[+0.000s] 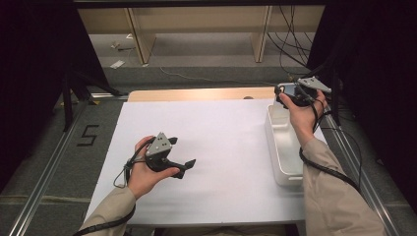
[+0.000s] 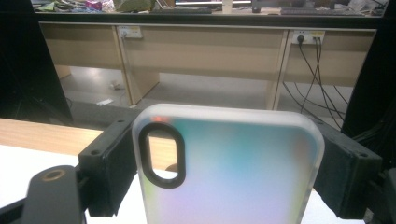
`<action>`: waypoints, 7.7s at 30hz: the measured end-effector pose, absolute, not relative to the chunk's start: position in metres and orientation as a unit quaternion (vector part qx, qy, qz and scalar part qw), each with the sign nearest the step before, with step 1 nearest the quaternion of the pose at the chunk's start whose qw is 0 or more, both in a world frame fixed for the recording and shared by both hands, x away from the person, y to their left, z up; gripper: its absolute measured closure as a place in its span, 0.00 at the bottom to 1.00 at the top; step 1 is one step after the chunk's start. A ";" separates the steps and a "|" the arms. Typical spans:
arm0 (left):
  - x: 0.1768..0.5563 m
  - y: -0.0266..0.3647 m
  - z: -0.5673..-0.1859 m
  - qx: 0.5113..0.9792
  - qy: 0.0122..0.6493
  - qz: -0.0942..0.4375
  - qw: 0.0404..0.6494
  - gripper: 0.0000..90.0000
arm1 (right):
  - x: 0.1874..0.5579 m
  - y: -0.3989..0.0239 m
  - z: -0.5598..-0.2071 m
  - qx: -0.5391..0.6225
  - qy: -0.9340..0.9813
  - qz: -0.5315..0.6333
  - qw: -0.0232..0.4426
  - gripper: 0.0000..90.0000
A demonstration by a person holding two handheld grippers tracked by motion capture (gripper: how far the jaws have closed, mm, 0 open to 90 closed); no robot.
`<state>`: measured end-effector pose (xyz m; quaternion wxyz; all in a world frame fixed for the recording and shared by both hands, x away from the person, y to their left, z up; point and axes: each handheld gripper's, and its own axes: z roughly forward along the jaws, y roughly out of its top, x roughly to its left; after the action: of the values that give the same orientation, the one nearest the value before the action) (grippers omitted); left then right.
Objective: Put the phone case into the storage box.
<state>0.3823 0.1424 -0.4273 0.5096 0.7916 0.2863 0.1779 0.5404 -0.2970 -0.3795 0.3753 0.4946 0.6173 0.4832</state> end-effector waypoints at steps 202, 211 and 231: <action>0.381 0.140 -0.428 0.795 0.283 0.177 0.507 0.00 | 0.533 -0.291 -0.387 0.504 0.640 0.445 0.372 0.03; 0.381 0.141 -0.427 0.794 0.283 0.177 0.509 0.00 | 0.523 -0.287 -0.383 0.486 0.655 0.454 0.360 0.06; 0.380 0.141 -0.427 0.793 0.284 0.179 0.508 0.00 | 0.497 -0.280 -0.378 0.458 0.675 0.478 0.326 0.09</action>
<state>0.3803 0.1406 -0.4268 0.5078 0.7932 0.2845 0.1790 0.4969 -0.2801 -0.3777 0.3264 0.4576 0.6750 0.4780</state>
